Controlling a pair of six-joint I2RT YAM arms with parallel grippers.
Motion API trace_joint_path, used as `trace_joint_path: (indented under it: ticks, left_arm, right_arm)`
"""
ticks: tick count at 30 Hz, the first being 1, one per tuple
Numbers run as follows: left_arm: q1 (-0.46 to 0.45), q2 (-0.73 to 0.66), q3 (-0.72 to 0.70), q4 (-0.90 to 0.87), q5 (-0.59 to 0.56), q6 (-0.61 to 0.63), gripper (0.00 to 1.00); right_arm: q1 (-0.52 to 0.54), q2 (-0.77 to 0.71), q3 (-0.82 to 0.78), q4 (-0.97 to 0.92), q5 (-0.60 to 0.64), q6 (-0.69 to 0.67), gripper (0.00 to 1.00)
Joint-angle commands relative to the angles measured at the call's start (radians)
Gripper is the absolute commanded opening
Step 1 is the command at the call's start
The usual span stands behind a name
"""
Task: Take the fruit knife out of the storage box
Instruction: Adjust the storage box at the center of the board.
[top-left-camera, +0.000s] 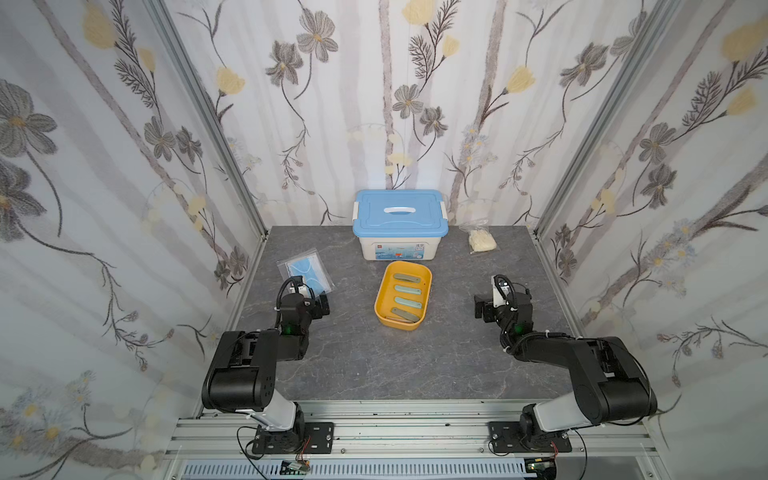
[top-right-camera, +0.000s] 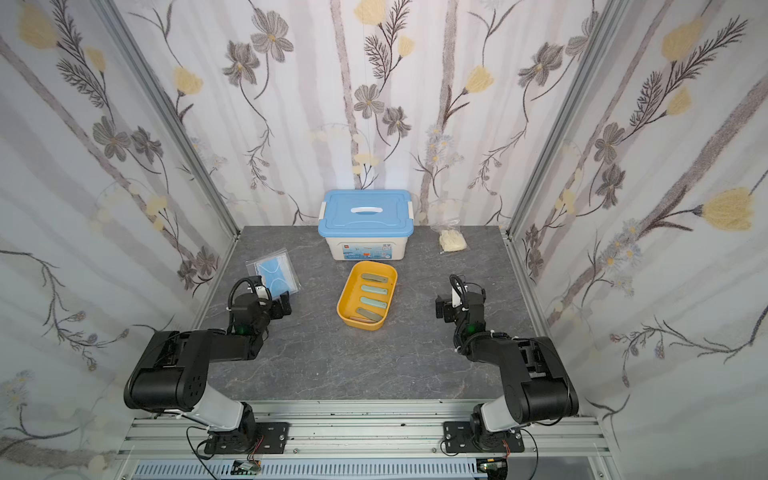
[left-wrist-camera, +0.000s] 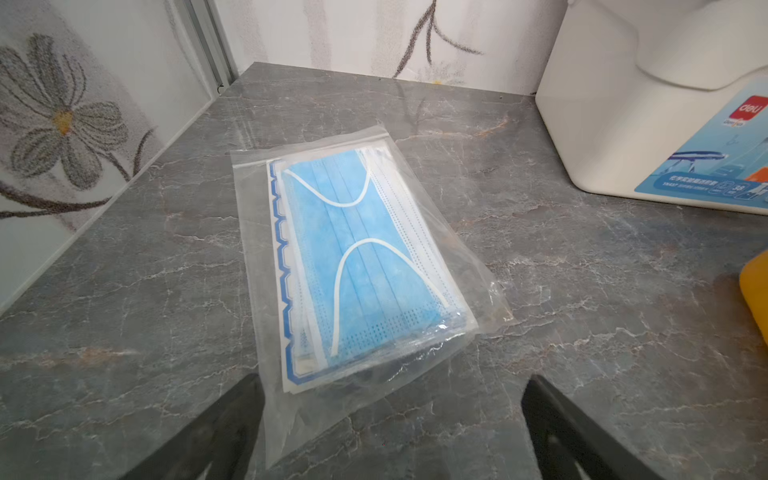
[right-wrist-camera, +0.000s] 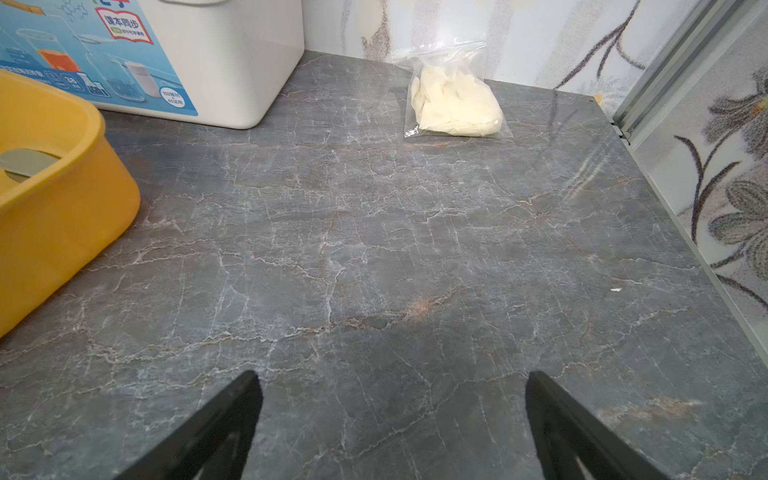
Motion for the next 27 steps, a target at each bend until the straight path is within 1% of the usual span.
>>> trace_joint_path:
  ticks: [1,25,26,27]
  left_arm:
    - [0.001,0.000,0.006,0.035,-0.003,0.008,1.00]
    - [-0.001,-0.001,0.005,0.037,-0.003,0.007,1.00]
    - [0.000,-0.004,0.010,0.028,0.006,0.011,1.00]
    - [0.000,-0.024,0.039,-0.043,0.034,0.021,1.00]
  right_arm:
    - [0.000,-0.001,0.004,0.022,-0.006,-0.009,1.00]
    - [0.000,-0.001,0.008,0.018,-0.010,-0.011,1.00]
    - [0.000,-0.001,0.007,0.018,-0.010,-0.011,1.00]
    - [0.000,-0.004,0.012,0.013,-0.016,-0.012,1.00]
